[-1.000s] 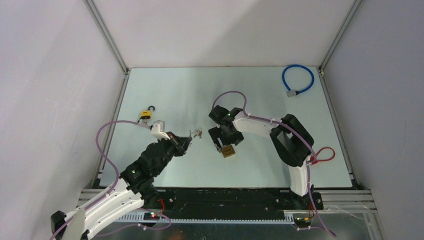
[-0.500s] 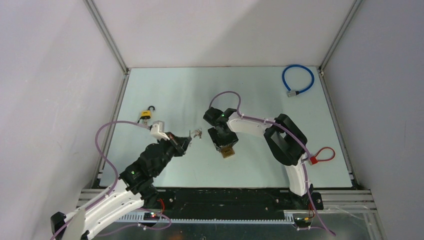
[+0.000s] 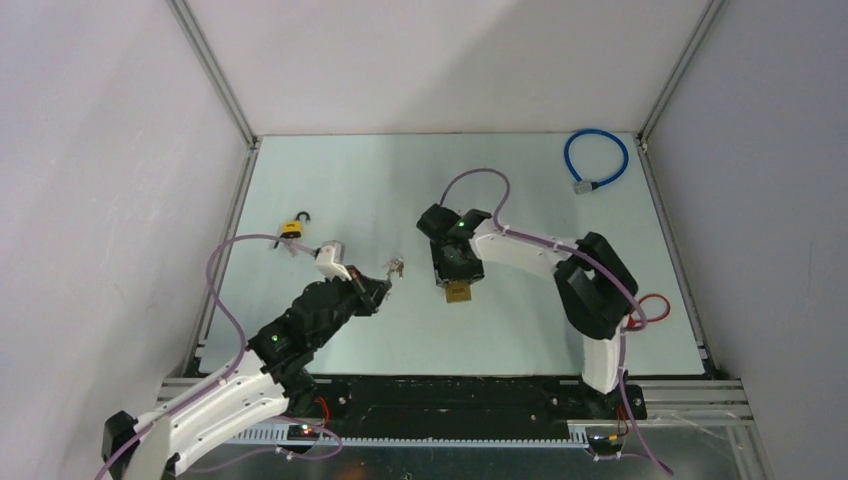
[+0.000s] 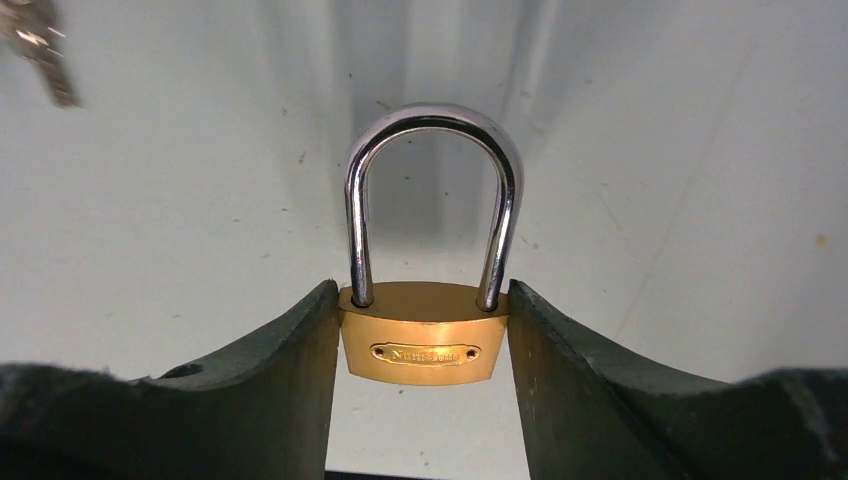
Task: Unlock with the key
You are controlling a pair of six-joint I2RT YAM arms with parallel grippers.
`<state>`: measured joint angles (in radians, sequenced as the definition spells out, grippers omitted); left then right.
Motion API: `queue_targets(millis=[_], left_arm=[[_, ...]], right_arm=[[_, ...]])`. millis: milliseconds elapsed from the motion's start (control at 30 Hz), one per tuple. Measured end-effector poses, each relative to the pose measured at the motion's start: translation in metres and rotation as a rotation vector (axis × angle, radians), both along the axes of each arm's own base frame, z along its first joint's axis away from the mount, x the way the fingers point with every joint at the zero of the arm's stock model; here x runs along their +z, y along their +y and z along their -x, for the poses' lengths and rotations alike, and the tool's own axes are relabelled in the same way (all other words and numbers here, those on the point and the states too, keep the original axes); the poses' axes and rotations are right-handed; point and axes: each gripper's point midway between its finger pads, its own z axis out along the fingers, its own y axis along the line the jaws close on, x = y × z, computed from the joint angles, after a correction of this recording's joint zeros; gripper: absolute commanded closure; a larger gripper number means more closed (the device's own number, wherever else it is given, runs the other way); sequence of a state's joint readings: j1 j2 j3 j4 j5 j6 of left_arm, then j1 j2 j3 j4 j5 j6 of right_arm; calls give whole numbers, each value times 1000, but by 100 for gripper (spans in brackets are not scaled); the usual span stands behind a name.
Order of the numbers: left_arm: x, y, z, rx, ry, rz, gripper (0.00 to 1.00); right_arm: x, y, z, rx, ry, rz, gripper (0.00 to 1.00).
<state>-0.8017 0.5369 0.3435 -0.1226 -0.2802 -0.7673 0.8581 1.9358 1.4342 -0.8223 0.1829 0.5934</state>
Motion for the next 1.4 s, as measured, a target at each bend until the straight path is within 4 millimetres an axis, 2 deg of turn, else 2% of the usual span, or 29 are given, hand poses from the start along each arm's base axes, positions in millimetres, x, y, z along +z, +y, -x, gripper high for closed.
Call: queue_targets(millis=[133, 233, 433, 733, 933, 1400], left_arm=[[1, -12, 3, -65, 18, -14, 100], [13, -29, 3, -134, 16, -3, 100], [22, -63, 2, -262, 38, 20, 100], [22, -102, 4, -419, 88, 23, 100], [26, -112, 3, -455, 89, 36, 100], [34, -117, 4, -476, 69, 57, 100]], right_arm=[[42, -5, -14, -106, -70, -98, 100], [74, -14, -23, -191, -104, -179, 100], [110, -27, -32, -327, -129, -265, 100], [145, -22, -22, -405, -128, -374, 100], [170, -18, -18, -408, -161, -458, 100], [172, -3, -12, -376, -152, -505, 100]])
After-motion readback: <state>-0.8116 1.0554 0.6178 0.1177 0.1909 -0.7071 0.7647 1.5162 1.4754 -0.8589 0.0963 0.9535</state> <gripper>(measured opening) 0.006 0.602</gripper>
